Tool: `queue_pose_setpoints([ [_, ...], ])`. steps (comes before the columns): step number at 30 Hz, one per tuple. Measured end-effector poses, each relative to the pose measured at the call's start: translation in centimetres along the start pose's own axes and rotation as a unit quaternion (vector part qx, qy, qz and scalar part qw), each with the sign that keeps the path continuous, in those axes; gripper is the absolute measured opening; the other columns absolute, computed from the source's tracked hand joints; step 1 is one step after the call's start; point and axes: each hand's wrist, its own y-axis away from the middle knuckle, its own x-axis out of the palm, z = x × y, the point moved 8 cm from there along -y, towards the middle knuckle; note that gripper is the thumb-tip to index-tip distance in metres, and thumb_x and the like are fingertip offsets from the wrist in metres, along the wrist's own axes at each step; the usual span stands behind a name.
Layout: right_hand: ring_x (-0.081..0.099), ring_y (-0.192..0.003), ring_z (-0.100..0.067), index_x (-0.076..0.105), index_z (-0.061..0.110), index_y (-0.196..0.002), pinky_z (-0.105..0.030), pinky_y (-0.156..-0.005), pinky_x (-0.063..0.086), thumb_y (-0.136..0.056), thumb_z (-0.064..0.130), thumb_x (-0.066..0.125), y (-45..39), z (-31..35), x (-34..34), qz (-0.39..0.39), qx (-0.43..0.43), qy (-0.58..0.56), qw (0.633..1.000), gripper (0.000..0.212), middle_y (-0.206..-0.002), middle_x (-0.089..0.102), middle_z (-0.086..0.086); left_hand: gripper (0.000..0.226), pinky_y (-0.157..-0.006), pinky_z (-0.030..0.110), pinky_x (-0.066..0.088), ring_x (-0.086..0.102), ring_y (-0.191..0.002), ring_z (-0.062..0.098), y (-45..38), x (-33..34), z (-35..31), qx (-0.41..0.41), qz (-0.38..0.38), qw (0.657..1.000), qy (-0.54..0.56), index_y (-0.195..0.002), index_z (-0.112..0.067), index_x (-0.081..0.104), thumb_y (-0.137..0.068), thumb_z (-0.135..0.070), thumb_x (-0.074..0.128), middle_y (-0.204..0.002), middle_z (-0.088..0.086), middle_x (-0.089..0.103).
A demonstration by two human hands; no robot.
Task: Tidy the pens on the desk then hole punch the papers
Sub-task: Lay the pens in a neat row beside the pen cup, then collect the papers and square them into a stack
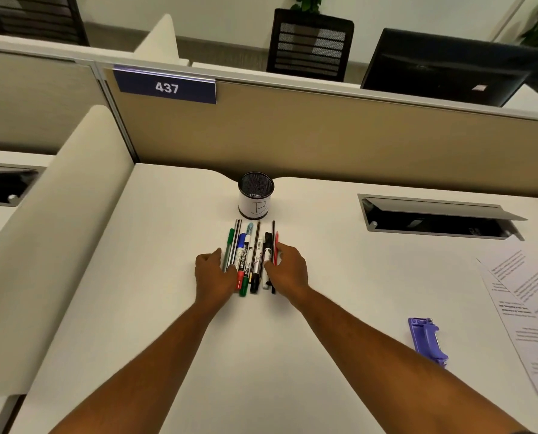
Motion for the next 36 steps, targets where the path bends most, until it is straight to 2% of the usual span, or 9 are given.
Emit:
queue_pose_setpoints([
  [3,0.055,-0.065,0.029,0.062,0.036,-0.102,0.001,-0.038,0.035,-0.088,0.012,0.068,0.4,-0.4,-0.4,-0.006,-0.017,-0.026,0.999,0.028,-0.078,0.049,0.03,0.043,-0.104,0.04,0.048,0.052,-0.123,0.028,0.0,-0.2,0.0,0.002,0.002,1.0,-0.013,-0.133,0.002,0.053,-0.094,-0.014,0.059,-0.132,0.018,0.048],
  [6,0.055,-0.072,0.007,0.064,0.02,-0.127,0.0,-0.046,0.04,-0.09,0.019,0.07,0.6,-0.8,-0.5,0.007,-0.02,-0.017,1.0,0.037,-0.101,0.056,0.015,0.048,-0.103,0.032,0.045,0.051,-0.123,0.026,0.2,-0.1,-0.3,0.013,0.006,1.0,-0.022,-0.139,-0.002,0.049,-0.094,-0.015,0.06,-0.134,0.017,0.045],
  [9,0.057,-0.094,-0.006,0.059,0.019,-0.136,-0.003,-0.048,0.04,-0.089,0.018,0.071,0.7,-1.3,-0.4,0.036,-0.021,0.003,0.999,0.048,-0.126,0.064,-0.001,0.039,-0.088,0.025,0.041,0.049,-0.106,0.017,0.8,0.2,-0.8,0.046,0.016,0.998,-0.048,-0.128,-0.005,0.054,-0.092,-0.016,0.064,-0.128,0.017,0.048],
  [11,0.057,-0.093,-0.009,0.053,0.016,-0.143,-0.001,-0.048,0.042,-0.09,0.019,0.071,0.8,-1.7,-0.3,0.053,-0.009,0.006,0.999,0.056,-0.137,0.06,-0.007,0.041,-0.086,0.024,0.04,0.046,-0.102,0.015,1.0,0.2,-0.7,0.045,0.022,0.997,-0.055,-0.128,-0.005,0.053,-0.091,-0.018,0.066,-0.128,0.017,0.048],
  [12,0.056,-0.094,-0.01,0.048,0.015,-0.147,0.001,-0.053,0.045,-0.09,0.02,0.072,1.1,-1.9,-0.3,0.066,0.001,0.008,0.998,0.061,-0.143,0.057,-0.008,0.043,-0.085,0.025,0.039,0.048,-0.104,0.017,1.3,0.2,-0.8,0.045,0.024,0.997,-0.056,-0.13,-0.004,0.052,-0.091,-0.019,0.066,-0.129,0.017,0.048],
  [14,0.057,-0.121,-0.02,0.038,0.015,-0.154,-0.012,-0.09,0.051,-0.09,0.025,0.072,1.6,-2.2,-0.4,0.095,0.017,0.024,0.995,0.073,-0.154,0.048,-0.008,0.041,-0.086,0.026,0.038,0.051,-0.111,0.021,1.9,-0.1,-1.1,0.057,0.022,0.996,-0.061,-0.128,-0.005,0.054,-0.092,-0.02,0.065,-0.128,0.016,0.051],
  [17,0.037,-0.147,-0.025,0.031,0.016,-0.158,-0.036,-0.118,0.032,-0.09,0.034,0.073,2.7,-2.5,-0.7,0.129,0.025,0.052,0.99,0.082,-0.162,0.037,-0.006,0.038,-0.088,0.028,0.039,0.053,-0.118,0.026,3.0,-0.9,-2.0,0.094,0.003,0.993,-0.065,-0.127,-0.008,0.057,-0.092,-0.02,0.065,-0.125,0.013,0.056],
  [24,0.029,-0.152,-0.025,0.025,0.015,-0.16,-0.037,-0.123,0.028,-0.093,0.037,0.069,6.7,-4.3,-3.8,0.15,0.009,0.056,0.987,0.083,-0.166,0.029,-0.007,0.032,-0.095,0.037,0.046,0.055,-0.116,0.03,7.4,1.1,-4.1,0.123,0.016,0.989,-0.085,-0.123,-0.005,0.06,-0.092,-0.014,0.062,-0.125,0.015,0.059],
  [36,0.056,-0.128,-0.02,0.046,0.02,-0.146,-0.033,-0.108,0.048,-0.094,0.035,0.069,10.9,-11.1,-14.1,0.028,0.001,0.005,1.0,0.058,-0.143,0.055,-0.003,0.059,-0.115,0.034,0.029,0.035,-0.144,0.024,14.9,11.3,-8.0,0.149,0.112,0.976,-0.112,-0.146,-0.007,0.042,-0.094,-0.022,0.064,-0.156,0.01,0.036],
])
